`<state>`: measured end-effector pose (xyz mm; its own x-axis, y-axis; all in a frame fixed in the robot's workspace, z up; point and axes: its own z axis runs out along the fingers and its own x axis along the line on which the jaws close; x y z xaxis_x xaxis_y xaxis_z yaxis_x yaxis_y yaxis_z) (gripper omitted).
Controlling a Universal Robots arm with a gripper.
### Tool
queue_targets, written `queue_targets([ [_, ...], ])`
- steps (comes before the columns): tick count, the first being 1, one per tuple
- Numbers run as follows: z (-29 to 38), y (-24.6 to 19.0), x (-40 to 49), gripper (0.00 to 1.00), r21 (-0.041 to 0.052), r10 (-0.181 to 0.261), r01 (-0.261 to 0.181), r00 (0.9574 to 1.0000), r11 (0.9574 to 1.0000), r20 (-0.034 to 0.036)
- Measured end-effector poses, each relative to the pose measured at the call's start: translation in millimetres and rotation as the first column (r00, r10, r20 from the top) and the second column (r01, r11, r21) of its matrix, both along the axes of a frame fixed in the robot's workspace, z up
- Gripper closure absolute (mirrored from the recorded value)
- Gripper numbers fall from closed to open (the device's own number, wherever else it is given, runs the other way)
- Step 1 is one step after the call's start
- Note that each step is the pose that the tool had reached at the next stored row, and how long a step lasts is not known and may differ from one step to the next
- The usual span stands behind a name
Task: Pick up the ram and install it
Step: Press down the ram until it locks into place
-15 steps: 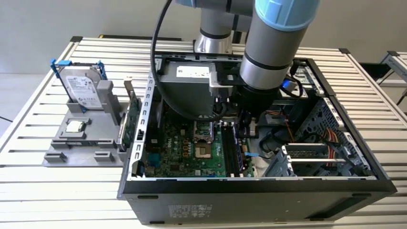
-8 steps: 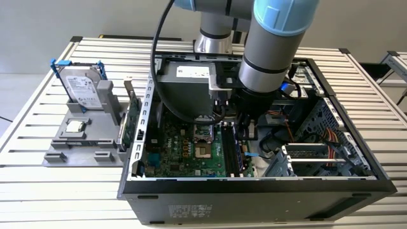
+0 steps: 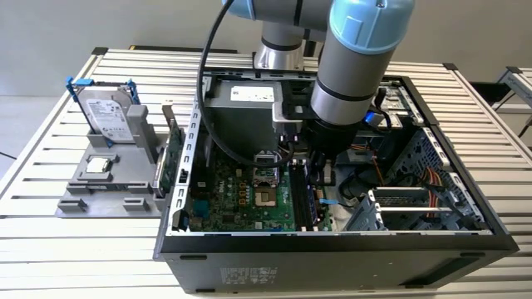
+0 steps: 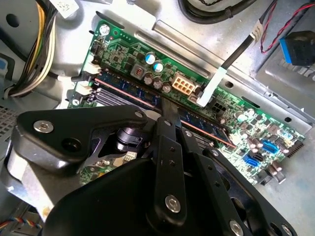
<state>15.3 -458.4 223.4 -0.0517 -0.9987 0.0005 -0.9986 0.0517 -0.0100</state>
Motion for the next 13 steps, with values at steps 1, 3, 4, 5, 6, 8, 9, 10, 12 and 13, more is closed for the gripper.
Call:
queue_targets([
  [1,-0.9,0.0,0.0,1.0,-0.0001,0.0,0.0,1.0,1.0,0.0],
  [3,-1.8,-0.1,0.0,1.0,0.0002,0.0,0.0,1.0,1.0,0.0001],
  [4,-2.0,0.0,0.0,1.0,0.0005,0.0,0.0,1.0,1.0,0.0002],
  [5,-2.1,0.1,0.0,1.0,0.0006,0.0,0.0,1.0,1.0,0.0002],
  [6,-2.1,0.1,0.0,1.0,0.0007,0.0,0.0,1.0,1.0,0.0003],
  [8,-2.2,0.0,0.0,1.0,0.0007,0.0,0.0,1.0,1.0,0.0002],
  [9,-2.8,0.1,0.0,1.0,0.0014,0.0,0.0,1.0,1.0,0.0003],
  [10,-3.3,0.1,0.0,1.0,0.001,0.0,0.0,1.0,1.0,0.0002],
  [12,-4.5,0.0,0.0,1.0,0.0002,0.0,0.0,1.0,1.0,0.0001],
  [13,-5.3,0.0,0.0,1.0,0.0,0.0,0.0,1.0,1.0,0.0],
])
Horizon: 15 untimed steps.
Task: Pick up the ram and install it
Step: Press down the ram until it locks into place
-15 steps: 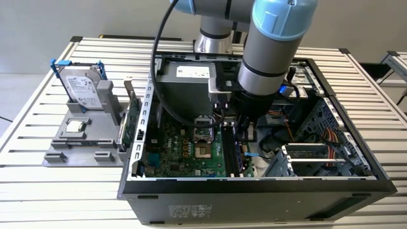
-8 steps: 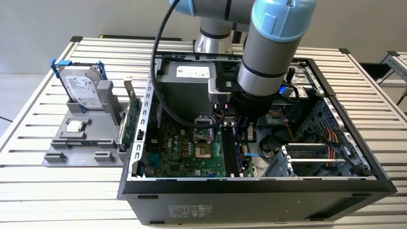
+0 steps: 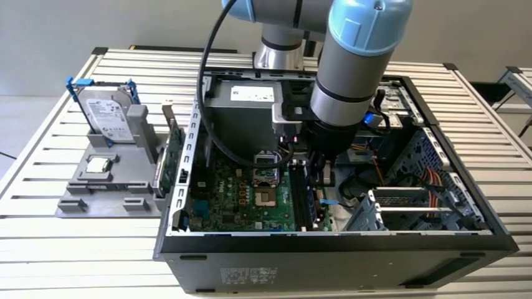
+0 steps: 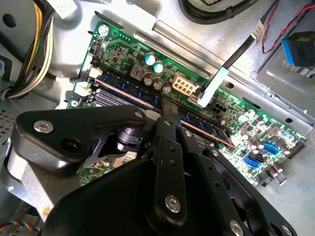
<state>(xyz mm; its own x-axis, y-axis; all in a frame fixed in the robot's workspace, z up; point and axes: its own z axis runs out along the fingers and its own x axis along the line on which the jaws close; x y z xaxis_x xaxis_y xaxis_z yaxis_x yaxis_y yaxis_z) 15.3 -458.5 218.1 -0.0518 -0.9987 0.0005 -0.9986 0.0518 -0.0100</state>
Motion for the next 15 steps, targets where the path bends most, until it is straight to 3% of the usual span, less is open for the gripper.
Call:
queue_targets([
  [7,-2.1,0.5,0.1,1.0,-0.006,0.0,0.0,1.0,1.0,-0.002],
  [9,0.6,1.2,0.3,1.0,-0.0104,0.0,0.0,1.0,0.9999,-0.0031],
  [10,6.8,2.7,0.7,1.0,-0.0239,0.0,0.0,1.0,0.9997,-0.0066],
  [11,8.4,2.6,0.6,1.0,-0.0277,0.0,0.0,1.0,0.9996,-0.0079],
  [15,8.9,2.3,0.5,1.0,-0.0288,0.0,0.0,1.0,0.9996,-0.0083],
])
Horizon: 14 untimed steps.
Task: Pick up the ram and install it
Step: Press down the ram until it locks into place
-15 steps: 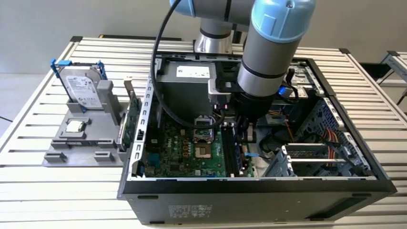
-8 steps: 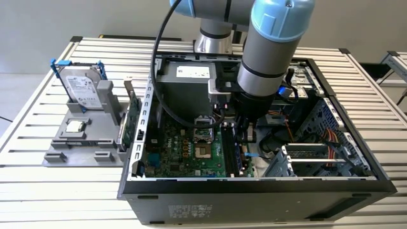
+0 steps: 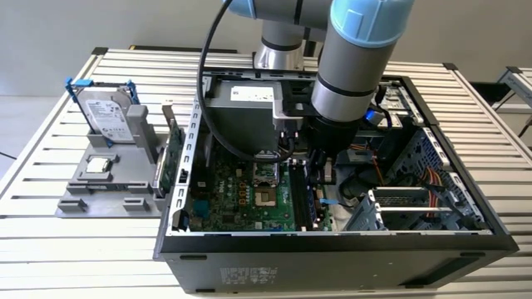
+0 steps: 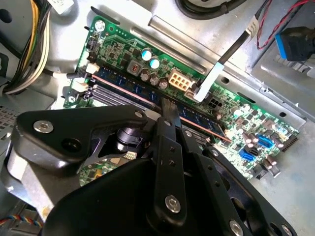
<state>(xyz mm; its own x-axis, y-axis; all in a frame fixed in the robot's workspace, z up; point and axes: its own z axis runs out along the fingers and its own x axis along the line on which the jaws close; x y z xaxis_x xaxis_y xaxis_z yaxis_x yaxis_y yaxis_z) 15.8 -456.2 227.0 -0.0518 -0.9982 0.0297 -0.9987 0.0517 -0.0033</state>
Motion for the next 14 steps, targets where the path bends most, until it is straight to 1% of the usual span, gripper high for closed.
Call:
queue_targets([
  [14,0.0,0.0,0.0,1.0,-0.0001,0.0,0.0,1.0,1.0,0.0],
])
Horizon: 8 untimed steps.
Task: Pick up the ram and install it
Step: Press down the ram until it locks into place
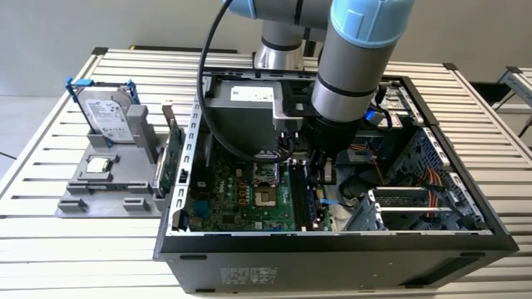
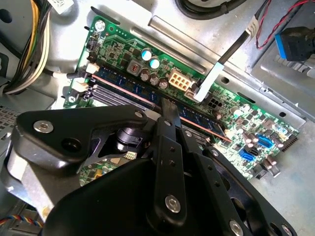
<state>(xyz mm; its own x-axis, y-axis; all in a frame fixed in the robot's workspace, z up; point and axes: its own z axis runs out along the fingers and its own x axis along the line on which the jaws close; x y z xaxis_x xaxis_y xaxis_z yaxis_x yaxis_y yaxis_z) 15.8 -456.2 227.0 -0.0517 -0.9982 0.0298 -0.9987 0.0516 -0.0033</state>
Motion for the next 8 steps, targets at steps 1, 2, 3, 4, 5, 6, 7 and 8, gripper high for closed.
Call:
queue_targets([
  [1,0.0,0.0,0.0,1.0,0.0,0.0,0.0,1.0,1.0,0.0],
  [2,0.0,0.0,0.0,1.0,0.0,0.0,0.0,1.0,1.0,0.0],
  [3,0.0,0.0,0.0,1.0,0.0,0.0,0.0,1.0,1.0,0.0],
  [4,0.0,0.0,0.0,1.0,0.0,0.0,0.0,1.0,1.0,0.0],
  [5,0.0,0.0,0.0,1.0,0.0001,0.0,0.0,1.0,1.0,0.0],
  [6,0.0,0.0,0.0,1.0,0.0,0.0,0.0,1.0,1.0,0.0],
  [7,0.0,0.0,0.0,1.0,0.0,0.0,0.0,1.0,1.0,0.0],
  [8,0.0,0.0,0.0,1.0,0.0,0.0,0.0,1.0,1.0,0.0],
])
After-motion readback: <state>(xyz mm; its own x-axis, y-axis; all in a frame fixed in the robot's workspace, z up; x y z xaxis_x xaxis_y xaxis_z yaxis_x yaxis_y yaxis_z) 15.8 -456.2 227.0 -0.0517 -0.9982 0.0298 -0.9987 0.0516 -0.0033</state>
